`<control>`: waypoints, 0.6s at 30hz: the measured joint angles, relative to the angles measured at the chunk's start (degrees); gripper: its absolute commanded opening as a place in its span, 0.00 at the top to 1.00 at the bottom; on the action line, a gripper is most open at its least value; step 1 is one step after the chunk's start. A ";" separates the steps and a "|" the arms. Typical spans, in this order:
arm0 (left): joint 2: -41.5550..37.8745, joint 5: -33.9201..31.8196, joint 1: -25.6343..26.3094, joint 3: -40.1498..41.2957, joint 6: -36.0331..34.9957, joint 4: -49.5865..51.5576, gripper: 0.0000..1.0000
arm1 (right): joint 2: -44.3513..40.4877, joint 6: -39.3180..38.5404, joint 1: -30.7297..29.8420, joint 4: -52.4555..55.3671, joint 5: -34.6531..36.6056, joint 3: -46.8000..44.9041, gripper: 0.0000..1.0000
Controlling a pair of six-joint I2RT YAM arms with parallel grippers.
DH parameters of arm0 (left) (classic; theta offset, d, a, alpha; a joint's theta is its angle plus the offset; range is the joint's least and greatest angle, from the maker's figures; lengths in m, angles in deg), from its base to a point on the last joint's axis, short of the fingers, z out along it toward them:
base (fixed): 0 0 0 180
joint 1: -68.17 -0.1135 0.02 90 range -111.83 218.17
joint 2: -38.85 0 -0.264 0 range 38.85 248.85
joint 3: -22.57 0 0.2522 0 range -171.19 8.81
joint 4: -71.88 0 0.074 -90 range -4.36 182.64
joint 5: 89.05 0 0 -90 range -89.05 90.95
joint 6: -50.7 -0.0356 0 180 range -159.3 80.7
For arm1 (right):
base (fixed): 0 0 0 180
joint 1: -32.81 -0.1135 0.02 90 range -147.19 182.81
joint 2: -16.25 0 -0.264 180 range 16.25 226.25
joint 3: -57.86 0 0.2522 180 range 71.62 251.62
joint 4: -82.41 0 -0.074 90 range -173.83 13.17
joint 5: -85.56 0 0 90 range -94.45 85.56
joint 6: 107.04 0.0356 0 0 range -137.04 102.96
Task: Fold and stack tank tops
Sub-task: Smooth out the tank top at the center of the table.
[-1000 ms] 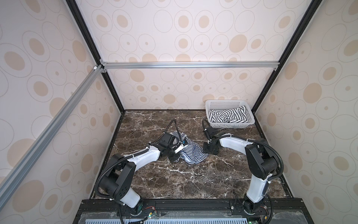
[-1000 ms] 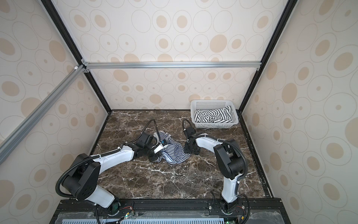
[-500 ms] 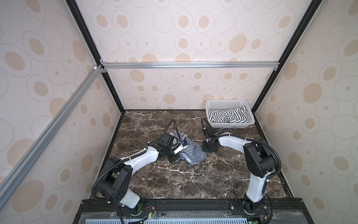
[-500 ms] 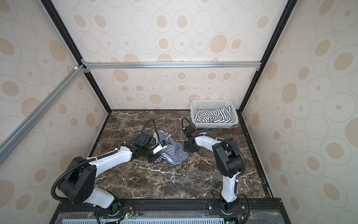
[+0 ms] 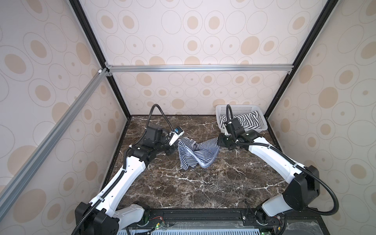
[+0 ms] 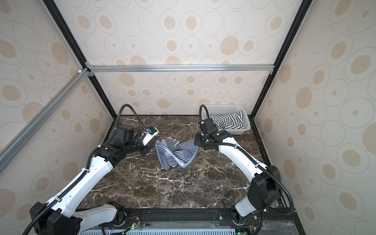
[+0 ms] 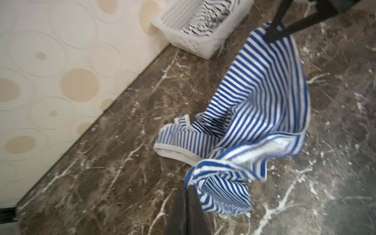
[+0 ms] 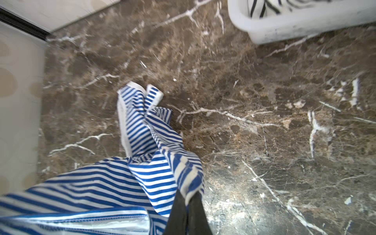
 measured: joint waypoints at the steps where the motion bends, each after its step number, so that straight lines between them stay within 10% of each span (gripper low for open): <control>1: 0.00 0.37 -1.51 -2.21 0.04 0.57 1.00 | -0.81 -0.11 0.00 0.76 0.02 1.73 1.00; 8: -0.02 3.48 -6.71 -11.69 -0.85 1.88 1.00 | -4.42 -1.18 0.00 3.74 0.59 9.68 1.00; 18: 3.30 9.18 -7.48 1.95 -14.95 8.44 1.00 | -5.77 -0.96 -0.04 4.63 0.20 -3.52 1.00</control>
